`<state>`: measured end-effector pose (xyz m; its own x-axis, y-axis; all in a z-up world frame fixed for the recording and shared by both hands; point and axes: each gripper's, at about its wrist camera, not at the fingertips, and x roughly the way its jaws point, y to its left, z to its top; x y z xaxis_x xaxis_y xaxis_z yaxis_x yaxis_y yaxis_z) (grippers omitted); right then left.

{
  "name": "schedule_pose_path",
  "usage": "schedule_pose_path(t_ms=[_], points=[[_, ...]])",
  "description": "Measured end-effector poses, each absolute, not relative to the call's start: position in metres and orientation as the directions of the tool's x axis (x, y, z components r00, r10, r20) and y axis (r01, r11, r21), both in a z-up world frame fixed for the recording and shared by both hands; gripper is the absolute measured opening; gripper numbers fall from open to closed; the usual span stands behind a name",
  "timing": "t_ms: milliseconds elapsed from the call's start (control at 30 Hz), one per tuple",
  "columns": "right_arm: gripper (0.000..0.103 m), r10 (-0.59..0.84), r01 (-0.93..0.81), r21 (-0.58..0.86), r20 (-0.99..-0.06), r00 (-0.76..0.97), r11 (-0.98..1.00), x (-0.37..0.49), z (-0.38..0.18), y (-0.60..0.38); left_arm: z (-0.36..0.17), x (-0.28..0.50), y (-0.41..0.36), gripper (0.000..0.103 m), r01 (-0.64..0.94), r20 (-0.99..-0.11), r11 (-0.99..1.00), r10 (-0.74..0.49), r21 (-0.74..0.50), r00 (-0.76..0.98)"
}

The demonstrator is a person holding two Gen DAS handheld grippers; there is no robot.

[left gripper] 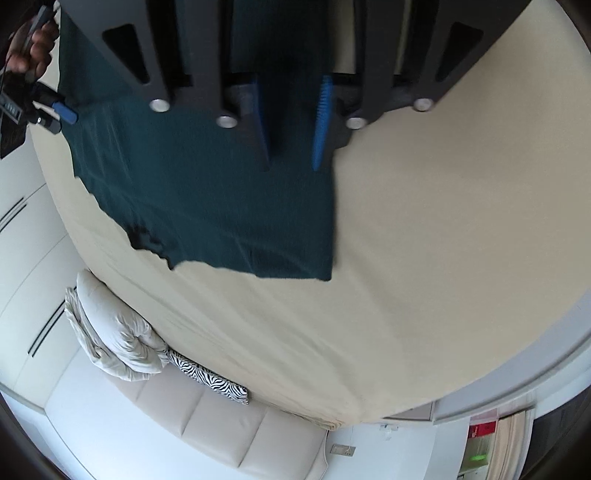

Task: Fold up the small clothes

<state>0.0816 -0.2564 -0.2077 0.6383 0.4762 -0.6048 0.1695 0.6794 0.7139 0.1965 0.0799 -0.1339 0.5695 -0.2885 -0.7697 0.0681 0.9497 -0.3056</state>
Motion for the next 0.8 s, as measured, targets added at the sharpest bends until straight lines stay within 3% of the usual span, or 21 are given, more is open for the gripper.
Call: schedule_pose_path(t_ms=[33,100,400,700,800], points=[[0.055,0.451,0.187,0.693,-0.626,0.636,0.697,0.072,-0.202,-0.253,-0.128,0.180,0.083,0.071,0.065,-0.768,0.954,-0.276,-0.294,0.579],[0.056,0.438,0.162,0.678,-0.619,0.652,0.717,0.043,-0.189,-0.249,-0.114,0.137,0.093,0.079,0.072,-0.745,0.951,-0.280,-0.299,0.605],[0.061,0.296,0.253,0.574,-0.692,0.658,0.779,-0.120,-0.175,-0.256,-0.127,-0.006,0.120,0.077,0.041,-0.816,0.937,-0.323,-0.347,0.480],[0.061,0.241,0.355,0.542,-0.746,0.621,0.762,-0.225,-0.186,-0.274,-0.137,-0.080,0.119,0.076,0.057,-0.844,0.928,-0.359,-0.368,0.398],[0.067,0.239,0.387,0.534,-0.768,0.595,0.752,-0.239,-0.193,-0.283,-0.139,-0.088,0.120,0.076,0.062,-0.844,0.919,-0.382,-0.388,0.376]])
